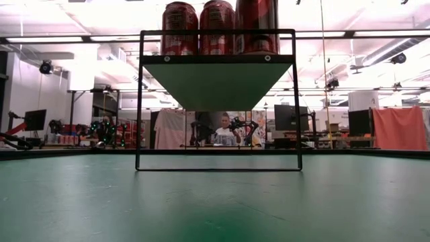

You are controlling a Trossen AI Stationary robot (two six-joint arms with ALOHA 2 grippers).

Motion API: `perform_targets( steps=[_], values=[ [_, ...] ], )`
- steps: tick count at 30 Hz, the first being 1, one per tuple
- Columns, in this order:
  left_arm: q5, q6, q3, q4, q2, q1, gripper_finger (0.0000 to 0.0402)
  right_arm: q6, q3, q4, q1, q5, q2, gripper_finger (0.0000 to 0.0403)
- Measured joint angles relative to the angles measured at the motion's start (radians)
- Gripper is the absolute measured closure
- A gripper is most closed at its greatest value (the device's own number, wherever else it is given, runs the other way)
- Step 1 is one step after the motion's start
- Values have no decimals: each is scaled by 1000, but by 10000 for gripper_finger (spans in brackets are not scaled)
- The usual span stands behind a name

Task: Place canned beverage on shelf
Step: Put the red can on the shelf

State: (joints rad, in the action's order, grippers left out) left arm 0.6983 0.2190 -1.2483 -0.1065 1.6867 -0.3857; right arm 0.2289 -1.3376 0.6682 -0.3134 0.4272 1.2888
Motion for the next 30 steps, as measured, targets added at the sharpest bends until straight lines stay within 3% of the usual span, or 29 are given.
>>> perform_targets(
  steps=[10,18,30],
  values=[
    [5,-1,-14,4,0,-6,402,26,-3,5,0,-42,0,394],
    [99,-1,-14,36,-3,-22,402,55,-3,8,-6,-91,-5,394],
    [100,-10,-14,39,-3,-33,402,-10,-57,20,-7,-65,-4,394]
  ],
)
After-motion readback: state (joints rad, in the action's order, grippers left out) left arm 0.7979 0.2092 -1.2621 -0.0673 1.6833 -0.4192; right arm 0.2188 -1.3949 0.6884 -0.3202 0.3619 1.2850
